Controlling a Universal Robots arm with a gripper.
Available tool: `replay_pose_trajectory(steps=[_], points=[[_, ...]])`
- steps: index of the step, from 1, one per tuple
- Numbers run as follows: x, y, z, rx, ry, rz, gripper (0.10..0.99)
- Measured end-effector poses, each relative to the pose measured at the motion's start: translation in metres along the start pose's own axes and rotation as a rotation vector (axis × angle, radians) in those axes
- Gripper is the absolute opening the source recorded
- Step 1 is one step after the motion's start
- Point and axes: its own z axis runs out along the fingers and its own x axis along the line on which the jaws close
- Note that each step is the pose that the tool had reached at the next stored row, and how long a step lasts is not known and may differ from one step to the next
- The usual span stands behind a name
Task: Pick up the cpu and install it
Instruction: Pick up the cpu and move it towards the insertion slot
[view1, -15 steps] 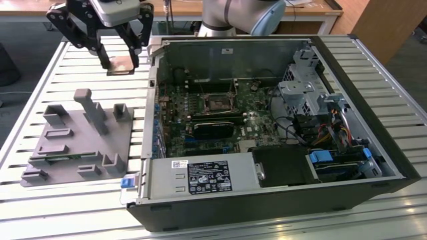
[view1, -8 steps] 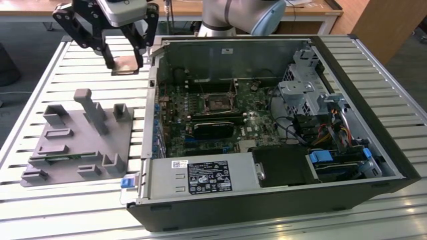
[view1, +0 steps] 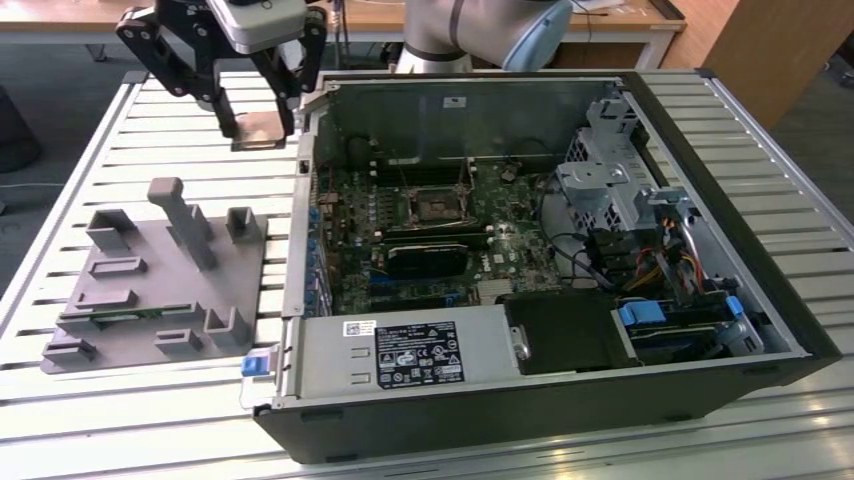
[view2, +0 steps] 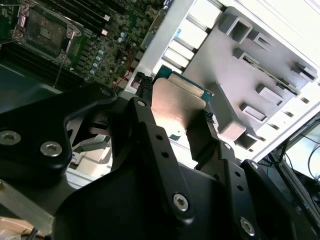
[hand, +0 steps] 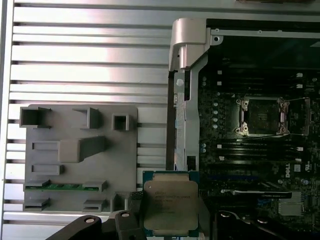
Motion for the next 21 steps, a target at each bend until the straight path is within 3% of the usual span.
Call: replay_pose_trajectory(steps=[21], points=[[-0.0137, 0.0006, 0.0008, 0.0, 0.0, 0.0, 0.525]])
